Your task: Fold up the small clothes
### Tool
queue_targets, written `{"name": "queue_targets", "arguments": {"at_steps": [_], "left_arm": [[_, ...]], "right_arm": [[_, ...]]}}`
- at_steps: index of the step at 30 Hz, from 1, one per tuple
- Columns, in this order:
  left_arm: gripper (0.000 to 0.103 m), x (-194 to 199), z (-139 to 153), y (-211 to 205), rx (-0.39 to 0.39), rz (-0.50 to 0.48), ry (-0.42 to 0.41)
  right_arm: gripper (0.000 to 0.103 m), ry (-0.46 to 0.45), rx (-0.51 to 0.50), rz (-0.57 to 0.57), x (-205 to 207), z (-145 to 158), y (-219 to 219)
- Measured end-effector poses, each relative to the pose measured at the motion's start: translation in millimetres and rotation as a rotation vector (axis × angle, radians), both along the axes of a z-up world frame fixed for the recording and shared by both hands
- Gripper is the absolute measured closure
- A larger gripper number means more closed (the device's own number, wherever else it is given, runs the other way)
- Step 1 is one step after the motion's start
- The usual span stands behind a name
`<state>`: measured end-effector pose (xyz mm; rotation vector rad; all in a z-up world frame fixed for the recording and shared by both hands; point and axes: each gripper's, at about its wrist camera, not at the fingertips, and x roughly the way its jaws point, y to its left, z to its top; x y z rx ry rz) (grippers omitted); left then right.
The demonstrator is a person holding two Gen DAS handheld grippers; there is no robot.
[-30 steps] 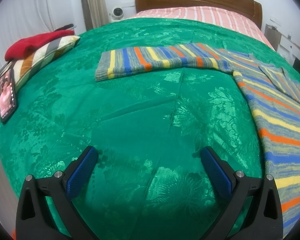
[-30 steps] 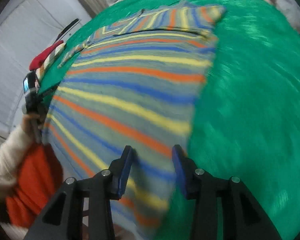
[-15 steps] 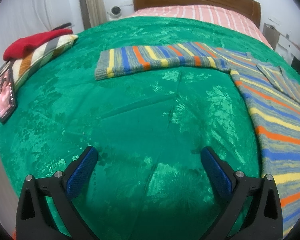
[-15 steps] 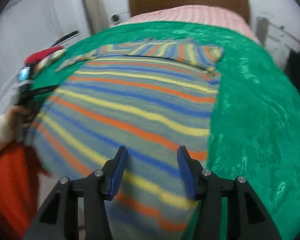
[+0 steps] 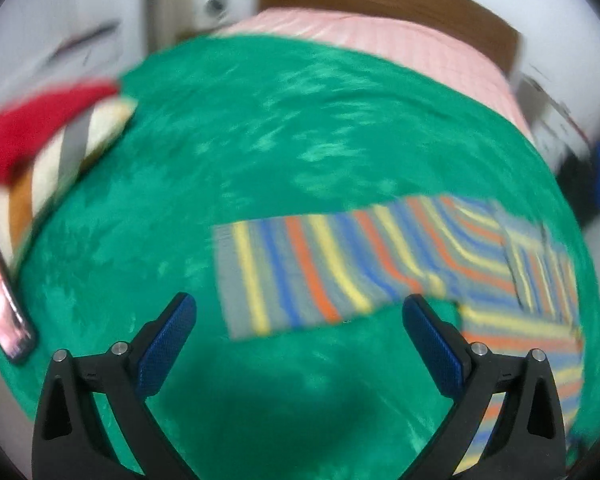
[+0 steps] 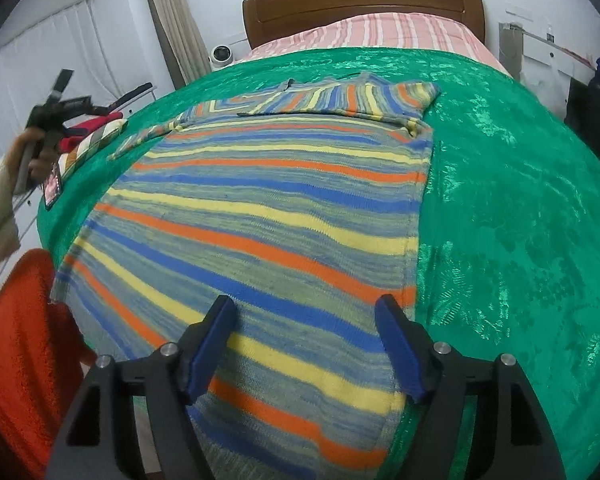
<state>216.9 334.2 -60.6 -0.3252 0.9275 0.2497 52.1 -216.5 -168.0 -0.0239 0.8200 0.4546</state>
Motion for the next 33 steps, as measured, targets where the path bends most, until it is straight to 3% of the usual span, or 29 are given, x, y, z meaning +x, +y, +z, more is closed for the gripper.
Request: {"name": "queue_targets", "arguments": {"at_steps": [3, 8, 10, 11, 12, 13, 14, 16, 20, 23, 25, 28, 31, 32, 33], "left_arm": [[0.002, 15, -30, 24, -0.025, 0.1, 0.089], [0.004, 38, -63, 19, 0.036, 0.089, 0.191], [0.018, 42, -74, 20, 0.034, 0.11, 0.221], [0.032, 43, -76, 20, 0.032, 0.115, 0.22], [0.065, 43, -74, 17, 0.046, 0.109, 0.196], [0.089, 46, -71, 15, 0.054, 0.096, 0.188], [0.1, 48, -68, 11, 0.059, 0.082, 0.19], [0.1, 53, -47, -4, 0.135, 0.064, 0.162], [0.1, 66, 27, -64, 0.252, -0.095, 0.027], [0.1, 73, 81, -133, 0.274, -0.265, -0.087], [0.1, 78, 98, -177, 0.276, -0.364, -0.133], [0.1, 84, 99, -245, 0.261, -0.503, -0.161], [0.1, 85, 79, -309, 0.292, -0.609, -0.155], [0.096, 85, 69, -327, 0.312, -0.634, -0.145], [0.086, 86, 56, -345, 0.326, -0.661, -0.122]], "right_arm": [[0.03, -0.002, 0.003, -0.001, 0, -1, 1], [0.028, -0.006, -0.004, 0.001, 0, -2, 5], [0.028, -0.008, -0.007, 0.0, -1, -2, 6], [0.028, -0.009, -0.006, 0.0, -1, -3, 6], [0.028, -0.008, -0.003, -0.001, -1, -3, 6], [0.027, -0.008, -0.002, -0.002, 0, -3, 6], [0.027, -0.007, 0.001, -0.003, 0, -3, 6], [0.027, -0.006, 0.004, -0.006, 0, -3, 6], [0.026, -0.004, 0.012, -0.004, 0, -2, 5], [0.026, 0.002, 0.027, -0.005, 1, -2, 4], [0.026, 0.003, 0.034, -0.003, 1, -2, 3], [0.025, 0.001, 0.032, 0.001, 1, -3, 4], [0.025, -0.002, 0.032, 0.004, 0, -3, 3], [0.025, -0.003, 0.033, 0.006, -1, -3, 3], [0.025, -0.005, 0.032, 0.007, -1, -3, 3]]}}
